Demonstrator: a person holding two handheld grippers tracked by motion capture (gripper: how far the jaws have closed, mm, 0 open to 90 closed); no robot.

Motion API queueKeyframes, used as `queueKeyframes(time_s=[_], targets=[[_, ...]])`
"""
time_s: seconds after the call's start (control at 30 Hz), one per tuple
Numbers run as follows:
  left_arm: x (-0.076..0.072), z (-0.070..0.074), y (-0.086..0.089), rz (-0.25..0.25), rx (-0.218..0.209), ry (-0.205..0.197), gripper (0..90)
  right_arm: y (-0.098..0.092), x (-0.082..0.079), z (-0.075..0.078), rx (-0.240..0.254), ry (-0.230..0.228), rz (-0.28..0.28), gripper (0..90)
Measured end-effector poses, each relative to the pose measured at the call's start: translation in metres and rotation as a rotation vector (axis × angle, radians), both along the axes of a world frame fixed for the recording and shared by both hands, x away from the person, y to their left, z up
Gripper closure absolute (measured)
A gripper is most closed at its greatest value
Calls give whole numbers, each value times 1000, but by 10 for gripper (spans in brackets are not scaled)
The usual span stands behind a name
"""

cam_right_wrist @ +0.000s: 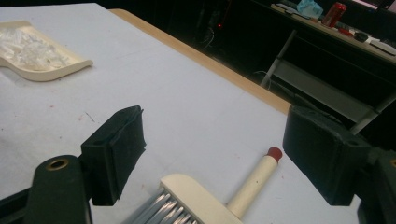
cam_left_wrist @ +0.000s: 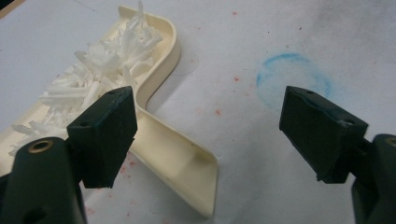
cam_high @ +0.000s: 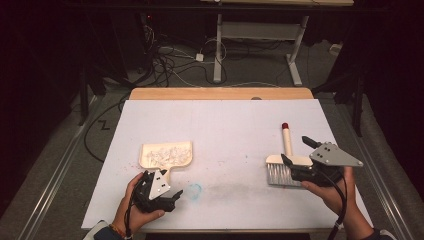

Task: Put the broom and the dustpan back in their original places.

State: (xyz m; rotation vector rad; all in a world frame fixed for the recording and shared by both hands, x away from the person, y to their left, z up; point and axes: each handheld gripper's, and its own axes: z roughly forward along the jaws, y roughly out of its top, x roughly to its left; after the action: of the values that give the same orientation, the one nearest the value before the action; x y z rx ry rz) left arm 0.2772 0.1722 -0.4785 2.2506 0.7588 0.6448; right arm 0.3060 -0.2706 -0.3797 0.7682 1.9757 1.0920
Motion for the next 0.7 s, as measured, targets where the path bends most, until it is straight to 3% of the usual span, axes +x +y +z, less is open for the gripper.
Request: queueKeyframes(time_s=[0.23, 0.7], targets=[[0, 0, -1, -2, 9, -1, 187, -5, -8, -2, 10, 17, 13, 216], [0, 0, 0, 4, 1, -1, 187, -17, -22, -9, -17, -11, 28, 216]])
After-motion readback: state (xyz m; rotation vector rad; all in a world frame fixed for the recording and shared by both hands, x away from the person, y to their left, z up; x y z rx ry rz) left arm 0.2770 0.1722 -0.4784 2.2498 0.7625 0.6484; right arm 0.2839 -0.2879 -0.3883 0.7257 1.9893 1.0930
